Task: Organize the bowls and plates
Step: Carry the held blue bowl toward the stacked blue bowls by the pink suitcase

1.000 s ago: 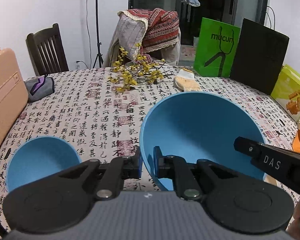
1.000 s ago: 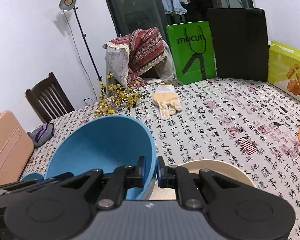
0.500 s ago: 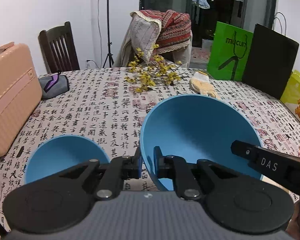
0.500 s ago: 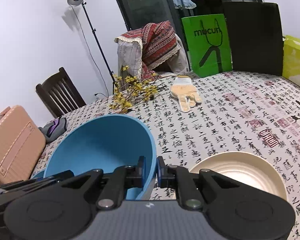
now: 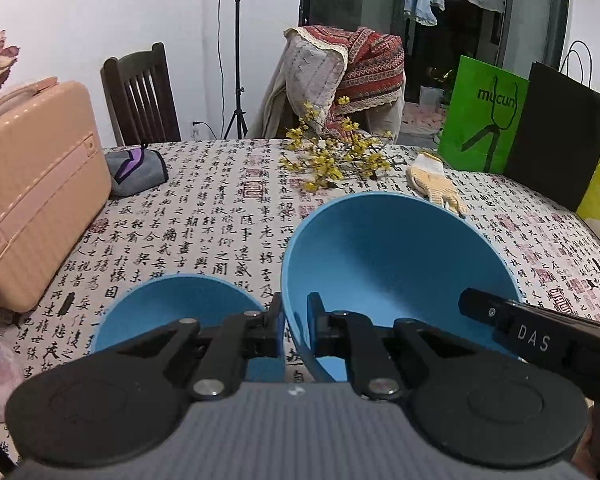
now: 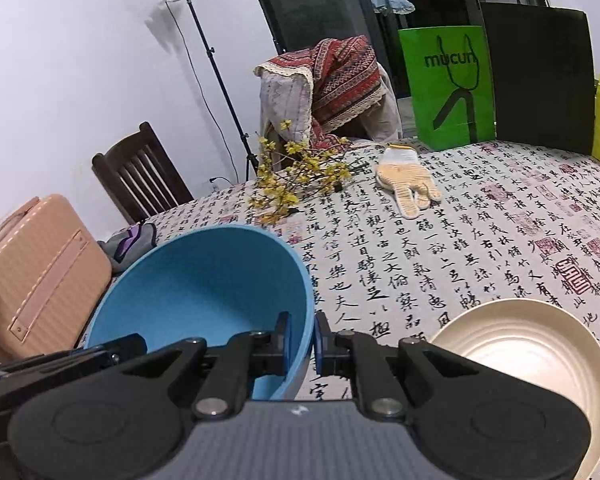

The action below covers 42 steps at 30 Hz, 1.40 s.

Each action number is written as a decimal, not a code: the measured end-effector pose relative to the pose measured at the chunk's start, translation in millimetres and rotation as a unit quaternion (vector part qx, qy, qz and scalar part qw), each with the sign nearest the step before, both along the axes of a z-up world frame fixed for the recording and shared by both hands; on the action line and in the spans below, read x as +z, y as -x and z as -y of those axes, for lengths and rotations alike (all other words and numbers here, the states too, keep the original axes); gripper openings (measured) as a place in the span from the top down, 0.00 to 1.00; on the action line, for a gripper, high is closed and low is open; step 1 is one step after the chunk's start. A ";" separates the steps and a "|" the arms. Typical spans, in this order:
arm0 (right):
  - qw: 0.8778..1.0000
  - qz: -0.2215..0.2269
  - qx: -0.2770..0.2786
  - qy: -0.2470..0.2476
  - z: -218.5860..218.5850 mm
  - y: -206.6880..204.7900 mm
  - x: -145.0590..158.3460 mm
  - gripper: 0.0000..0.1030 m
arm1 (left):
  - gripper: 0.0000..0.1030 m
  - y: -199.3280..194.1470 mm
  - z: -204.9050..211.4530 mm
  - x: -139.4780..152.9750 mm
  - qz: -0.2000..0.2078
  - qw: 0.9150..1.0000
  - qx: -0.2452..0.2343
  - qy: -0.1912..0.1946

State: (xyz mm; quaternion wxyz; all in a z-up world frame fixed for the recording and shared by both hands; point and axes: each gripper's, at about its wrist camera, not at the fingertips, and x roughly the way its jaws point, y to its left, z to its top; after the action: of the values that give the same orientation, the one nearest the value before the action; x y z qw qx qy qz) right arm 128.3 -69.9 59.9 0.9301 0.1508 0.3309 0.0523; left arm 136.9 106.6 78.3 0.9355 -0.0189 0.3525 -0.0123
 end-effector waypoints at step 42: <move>0.996 -0.007 0.084 0.034 -120.6 -17.8 -5.9 0.89 | 0.90 5.7 -110.8 -8.2 0.004 0.997 0.075 0.017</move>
State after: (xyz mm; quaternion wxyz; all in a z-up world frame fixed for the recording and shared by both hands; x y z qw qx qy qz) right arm 146.0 50.7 54.0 0.9245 0.0911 0.3508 0.1179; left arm 131.2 217.4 70.1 0.9346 -0.0608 0.3465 0.0520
